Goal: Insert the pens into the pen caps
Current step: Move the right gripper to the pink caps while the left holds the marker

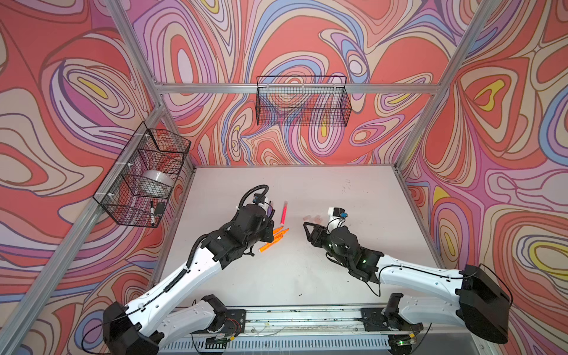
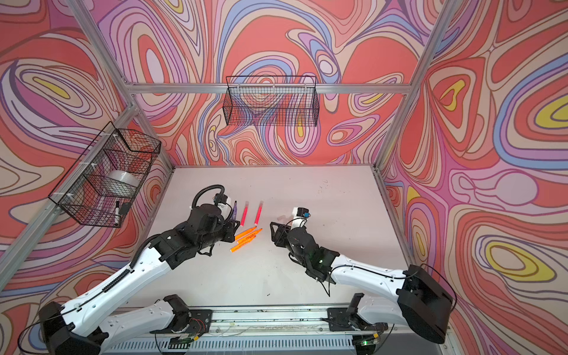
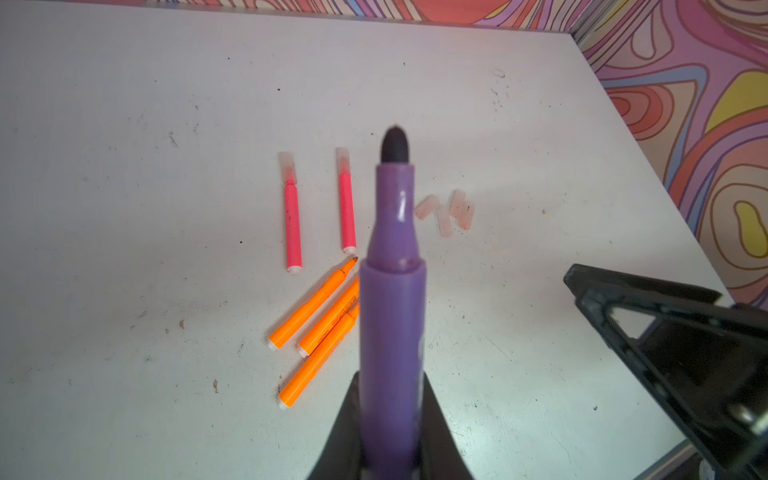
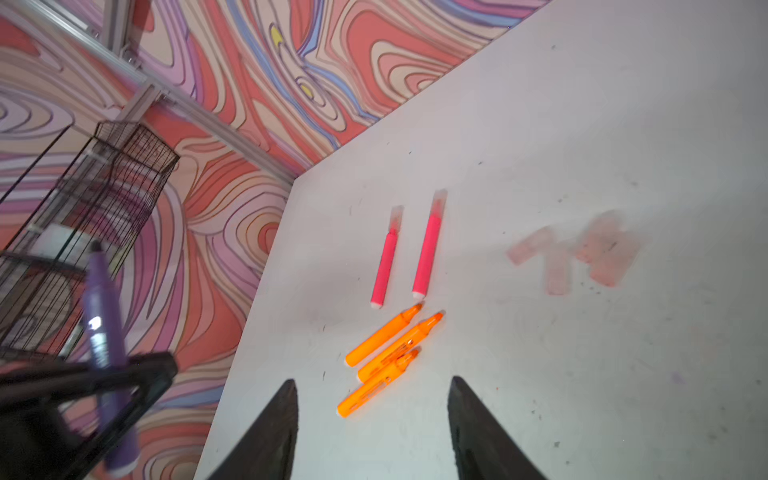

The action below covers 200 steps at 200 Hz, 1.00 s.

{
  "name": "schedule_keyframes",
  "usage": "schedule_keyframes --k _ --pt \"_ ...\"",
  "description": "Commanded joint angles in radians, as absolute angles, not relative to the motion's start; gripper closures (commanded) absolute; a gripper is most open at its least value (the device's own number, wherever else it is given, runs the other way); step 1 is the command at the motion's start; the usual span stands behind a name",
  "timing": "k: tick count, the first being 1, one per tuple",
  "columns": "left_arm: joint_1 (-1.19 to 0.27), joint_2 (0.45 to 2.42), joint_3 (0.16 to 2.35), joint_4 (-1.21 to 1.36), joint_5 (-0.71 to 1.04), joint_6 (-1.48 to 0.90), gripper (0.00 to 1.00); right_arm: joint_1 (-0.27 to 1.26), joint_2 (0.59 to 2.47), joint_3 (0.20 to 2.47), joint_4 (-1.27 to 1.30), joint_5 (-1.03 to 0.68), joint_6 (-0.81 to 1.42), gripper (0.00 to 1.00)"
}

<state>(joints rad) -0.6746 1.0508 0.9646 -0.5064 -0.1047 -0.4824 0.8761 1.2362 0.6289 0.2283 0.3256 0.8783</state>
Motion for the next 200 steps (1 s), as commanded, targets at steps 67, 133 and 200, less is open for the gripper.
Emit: schedule_keyframes --k 67,133,200 --pt "-0.682 1.113 0.700 -0.155 -0.175 -0.378 1.00 0.639 1.560 0.992 -0.218 0.253 0.659 0.45" --pt "-0.688 1.120 0.662 -0.065 -0.075 -0.369 1.00 0.621 1.790 1.280 -0.370 0.193 0.611 0.62" --pt "-0.689 1.142 0.661 -0.046 -0.018 -0.360 1.00 0.621 1.803 1.232 -0.383 0.233 0.597 0.64"
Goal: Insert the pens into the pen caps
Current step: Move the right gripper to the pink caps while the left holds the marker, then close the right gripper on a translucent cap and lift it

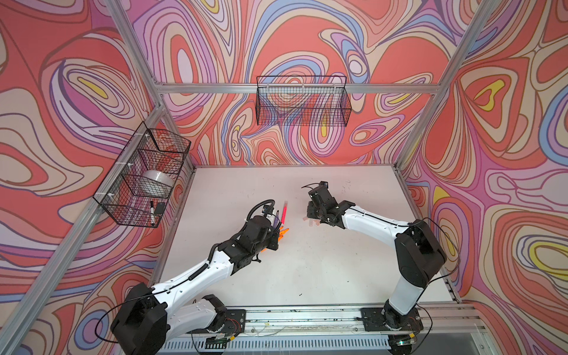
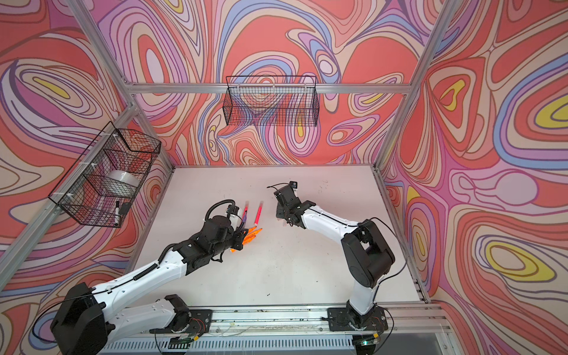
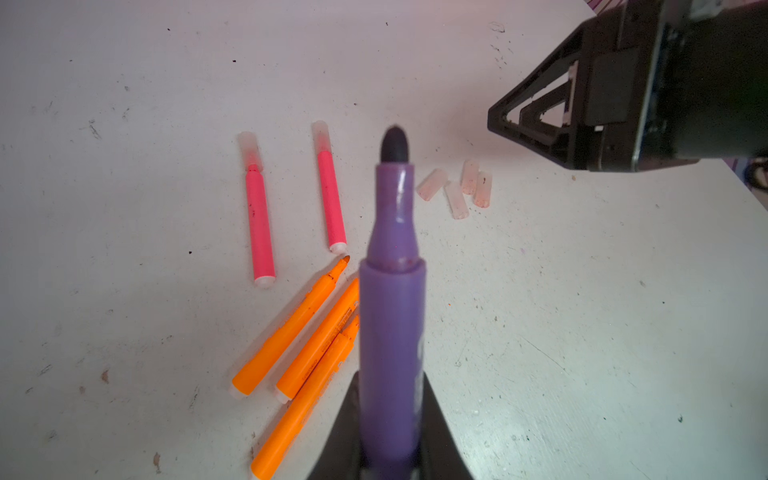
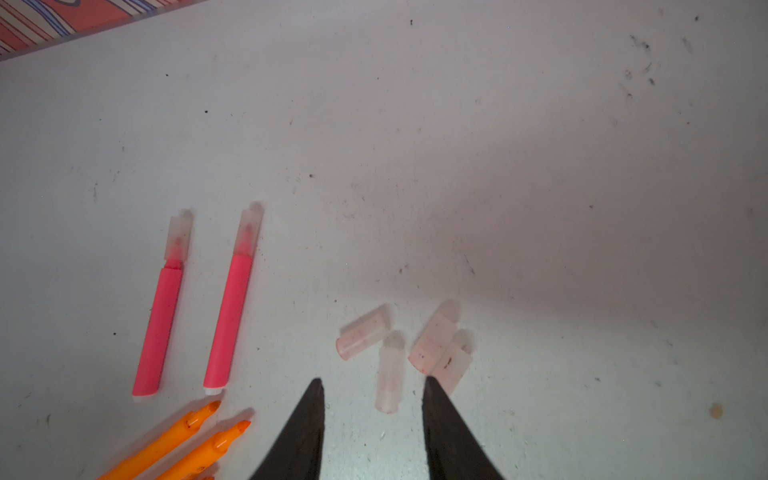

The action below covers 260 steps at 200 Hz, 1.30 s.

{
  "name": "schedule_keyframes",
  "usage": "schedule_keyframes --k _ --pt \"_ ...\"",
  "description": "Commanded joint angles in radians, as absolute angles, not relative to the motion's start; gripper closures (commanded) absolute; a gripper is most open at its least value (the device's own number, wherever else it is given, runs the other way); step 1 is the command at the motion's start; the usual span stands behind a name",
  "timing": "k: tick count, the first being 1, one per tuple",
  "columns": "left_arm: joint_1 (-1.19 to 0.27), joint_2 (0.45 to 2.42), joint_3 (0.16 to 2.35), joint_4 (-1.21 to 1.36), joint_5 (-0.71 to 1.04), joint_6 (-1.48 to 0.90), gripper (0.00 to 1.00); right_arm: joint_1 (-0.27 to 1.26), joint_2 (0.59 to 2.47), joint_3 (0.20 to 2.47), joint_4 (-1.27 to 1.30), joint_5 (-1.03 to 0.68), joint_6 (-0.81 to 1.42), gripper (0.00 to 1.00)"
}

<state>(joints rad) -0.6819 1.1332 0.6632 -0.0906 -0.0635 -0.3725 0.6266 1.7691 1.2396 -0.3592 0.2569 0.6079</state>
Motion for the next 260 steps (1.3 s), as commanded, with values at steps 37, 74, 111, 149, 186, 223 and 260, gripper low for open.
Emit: schedule_keyframes --k 37,74,111,149,186,223,260 --pt "-0.690 1.159 0.672 -0.057 -0.028 -0.354 1.00 0.621 1.891 1.275 -0.386 0.199 0.599 0.68" --pt "-0.692 1.148 0.669 -0.069 -0.027 -0.350 1.00 0.622 1.962 1.331 -0.407 0.193 0.599 0.71" --pt "-0.692 1.149 0.669 -0.054 0.014 -0.357 1.00 0.621 1.973 1.322 -0.412 0.215 0.610 0.73" --pt "-0.692 1.144 0.669 -0.060 0.011 -0.360 1.00 0.621 1.984 1.323 -0.429 0.220 0.612 0.74" --pt "-0.692 1.142 0.672 -0.067 0.006 -0.357 1.00 0.621 1.999 1.323 -0.440 0.237 0.606 0.75" --pt "-0.692 1.139 0.672 -0.063 0.012 -0.360 1.00 0.621 2.027 1.341 -0.452 0.254 0.604 0.76" --pt "-0.692 1.134 0.669 -0.067 0.013 -0.361 1.00 0.621 2.070 1.379 -0.467 0.261 0.595 0.76"
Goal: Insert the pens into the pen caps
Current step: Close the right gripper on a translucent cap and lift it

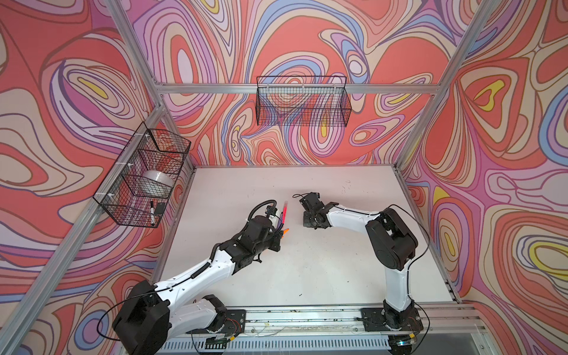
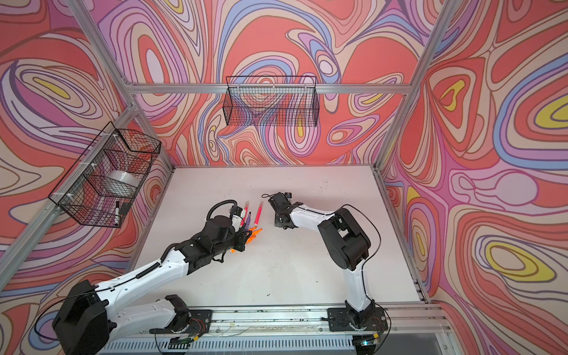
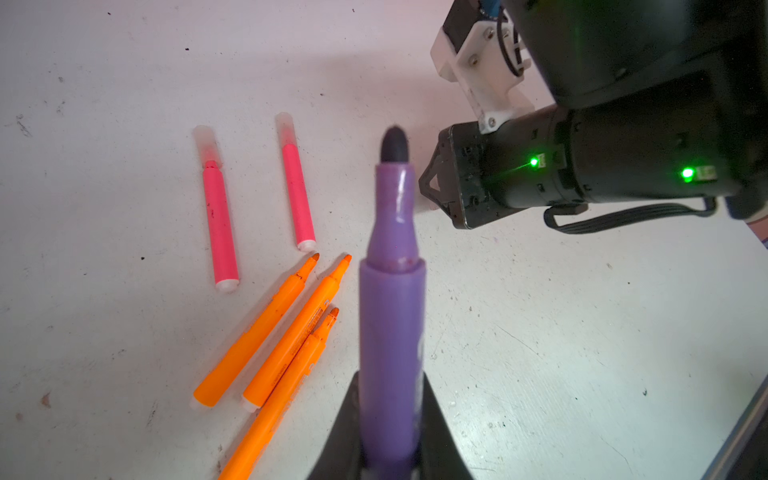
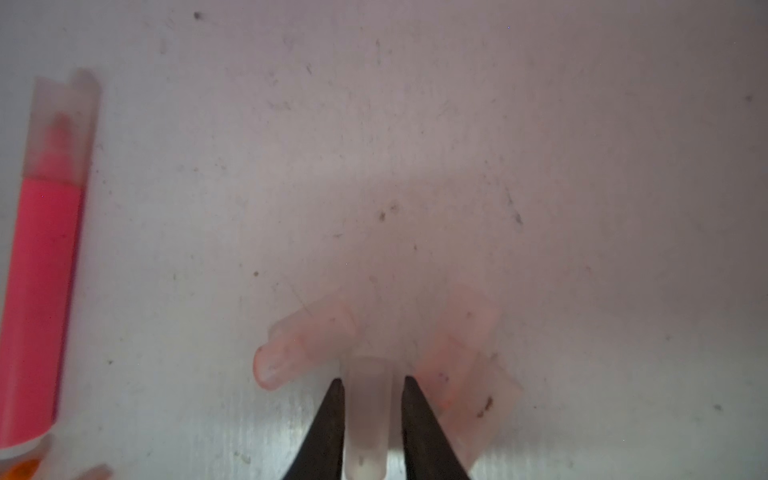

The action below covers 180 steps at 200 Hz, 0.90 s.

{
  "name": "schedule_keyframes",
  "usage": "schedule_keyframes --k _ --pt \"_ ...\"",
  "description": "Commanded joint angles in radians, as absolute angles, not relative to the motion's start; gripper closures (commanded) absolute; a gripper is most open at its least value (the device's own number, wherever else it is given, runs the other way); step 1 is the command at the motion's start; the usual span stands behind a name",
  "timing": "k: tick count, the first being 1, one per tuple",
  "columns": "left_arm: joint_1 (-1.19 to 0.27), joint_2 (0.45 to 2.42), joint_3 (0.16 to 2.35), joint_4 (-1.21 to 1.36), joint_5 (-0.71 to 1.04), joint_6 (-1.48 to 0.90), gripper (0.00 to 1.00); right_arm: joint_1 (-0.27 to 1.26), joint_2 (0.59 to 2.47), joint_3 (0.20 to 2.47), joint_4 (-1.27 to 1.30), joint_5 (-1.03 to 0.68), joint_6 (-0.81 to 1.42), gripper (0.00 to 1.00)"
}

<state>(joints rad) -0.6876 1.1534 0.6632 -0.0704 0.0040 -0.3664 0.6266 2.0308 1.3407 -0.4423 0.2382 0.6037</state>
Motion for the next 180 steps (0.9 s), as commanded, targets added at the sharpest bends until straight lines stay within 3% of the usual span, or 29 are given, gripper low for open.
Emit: schedule_keyframes --k 1,180 --pt "-0.692 1.134 0.669 -0.067 0.012 -0.361 1.00 0.621 2.071 1.381 -0.468 0.261 0.594 0.76" --pt "-0.692 1.127 0.669 -0.067 0.027 -0.365 1.00 0.659 2.065 1.362 -0.488 0.290 0.610 0.77"
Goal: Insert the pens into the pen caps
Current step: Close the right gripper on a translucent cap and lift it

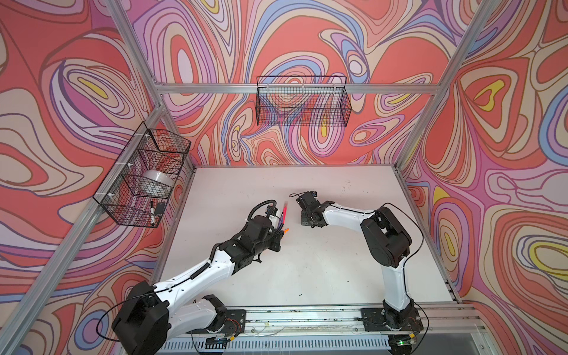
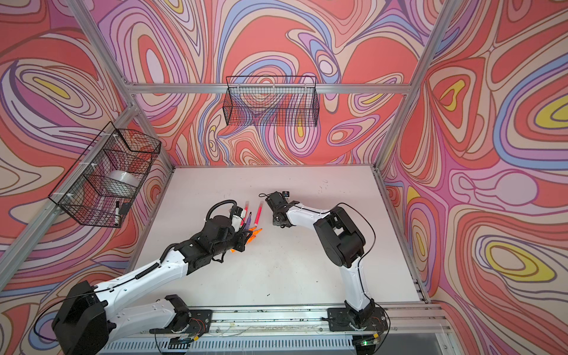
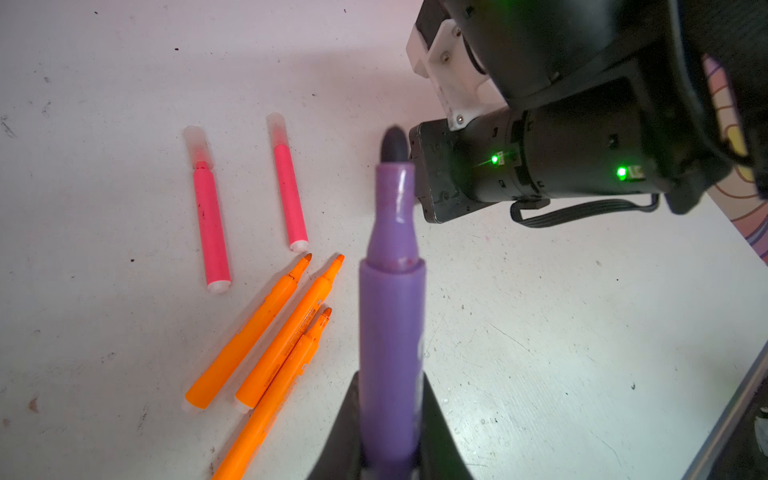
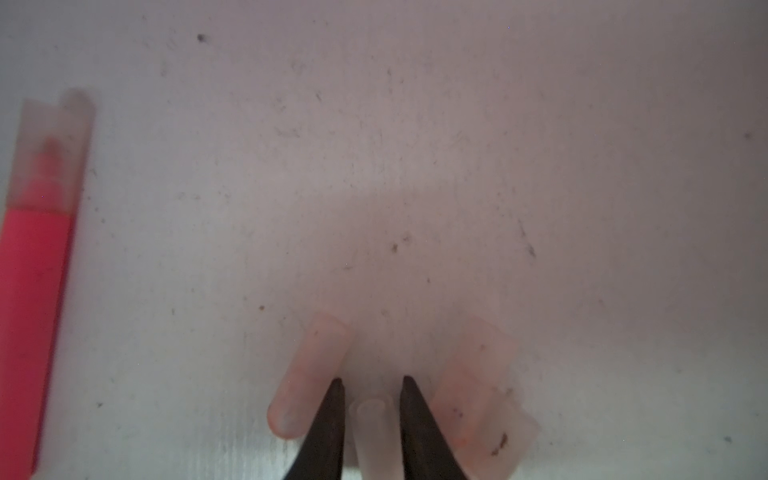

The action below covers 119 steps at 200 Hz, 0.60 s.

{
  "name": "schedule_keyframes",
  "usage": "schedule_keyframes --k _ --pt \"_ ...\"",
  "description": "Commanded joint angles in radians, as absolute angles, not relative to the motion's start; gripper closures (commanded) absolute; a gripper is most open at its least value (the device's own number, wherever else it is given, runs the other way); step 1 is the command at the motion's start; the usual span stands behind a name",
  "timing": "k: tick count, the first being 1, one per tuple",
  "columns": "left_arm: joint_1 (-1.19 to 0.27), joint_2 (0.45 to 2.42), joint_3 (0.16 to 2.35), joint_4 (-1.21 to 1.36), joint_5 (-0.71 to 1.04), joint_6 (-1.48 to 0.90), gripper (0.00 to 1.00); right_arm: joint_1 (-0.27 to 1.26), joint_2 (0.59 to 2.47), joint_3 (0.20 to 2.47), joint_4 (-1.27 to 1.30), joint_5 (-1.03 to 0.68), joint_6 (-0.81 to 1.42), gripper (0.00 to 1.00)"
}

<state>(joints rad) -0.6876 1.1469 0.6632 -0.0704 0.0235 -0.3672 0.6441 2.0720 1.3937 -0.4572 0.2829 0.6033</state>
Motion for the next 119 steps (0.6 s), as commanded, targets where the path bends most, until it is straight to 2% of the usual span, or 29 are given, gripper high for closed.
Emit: schedule_keyframes --k 1,119 --pt "-0.693 1.127 0.669 -0.067 0.026 -0.365 1.00 0.660 2.063 1.360 -0.488 0.291 0.610 0.77" --pt "-0.693 1.122 0.669 -0.068 0.030 -0.368 1.00 0.675 2.038 1.325 -0.482 0.301 0.627 0.77"
